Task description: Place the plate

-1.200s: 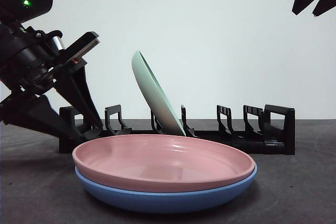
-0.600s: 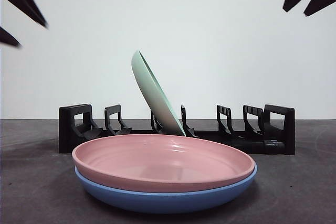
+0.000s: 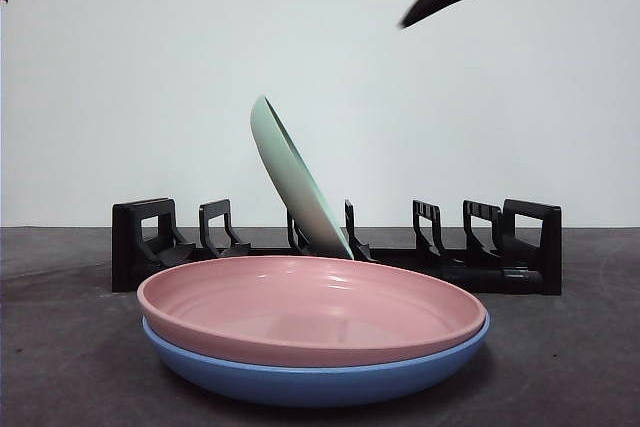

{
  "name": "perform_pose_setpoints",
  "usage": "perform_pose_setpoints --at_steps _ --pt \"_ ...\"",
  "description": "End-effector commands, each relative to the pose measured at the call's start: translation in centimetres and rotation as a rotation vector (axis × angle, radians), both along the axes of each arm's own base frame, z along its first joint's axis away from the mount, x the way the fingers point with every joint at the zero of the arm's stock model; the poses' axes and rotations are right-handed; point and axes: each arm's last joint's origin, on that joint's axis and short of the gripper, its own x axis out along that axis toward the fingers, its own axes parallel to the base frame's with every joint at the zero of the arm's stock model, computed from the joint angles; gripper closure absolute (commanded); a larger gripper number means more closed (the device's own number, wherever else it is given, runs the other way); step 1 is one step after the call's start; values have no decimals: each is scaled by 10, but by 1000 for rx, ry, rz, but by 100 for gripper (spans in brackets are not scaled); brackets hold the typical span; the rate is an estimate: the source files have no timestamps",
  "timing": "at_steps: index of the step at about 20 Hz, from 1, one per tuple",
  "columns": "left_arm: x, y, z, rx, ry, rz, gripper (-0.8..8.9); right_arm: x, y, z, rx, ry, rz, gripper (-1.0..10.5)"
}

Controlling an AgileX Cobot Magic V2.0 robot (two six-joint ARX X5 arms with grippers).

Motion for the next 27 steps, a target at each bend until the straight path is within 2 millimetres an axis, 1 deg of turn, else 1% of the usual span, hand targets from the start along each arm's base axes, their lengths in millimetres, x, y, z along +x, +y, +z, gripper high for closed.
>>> perform_pose_setpoints --at_steps 1,3,6,10,14,15,18,24,27 --pt "1 0 7 17 -31 -7 533 19 26 -6 6 29 28 702" --pt "1 -2 8 12 -35 -18 533 31 46 -12 1 34 55 702" --pt "1 -7 8 1 -36 -37 533 42 73 -23 -19 11 74 702" --pt "1 -10 8 1 -36 -53 533 54 95 -39 -26 -12 89 702" --pt "1 -10 8 1 -36 -53 533 61 102 -50 -18 -10 93 702" --pt "1 -10 8 1 -36 -53 533 62 103 -51 -17 -12 91 713" --pt "1 -10 8 1 -37 -53 533 63 104 -52 -18 -11 92 802" --pt "1 -10 8 1 -37 -53 533 66 107 -63 -29 14 96 805" --pt "1 -10 8 0 -36 -53 533 65 109 -64 -31 16 100 863"
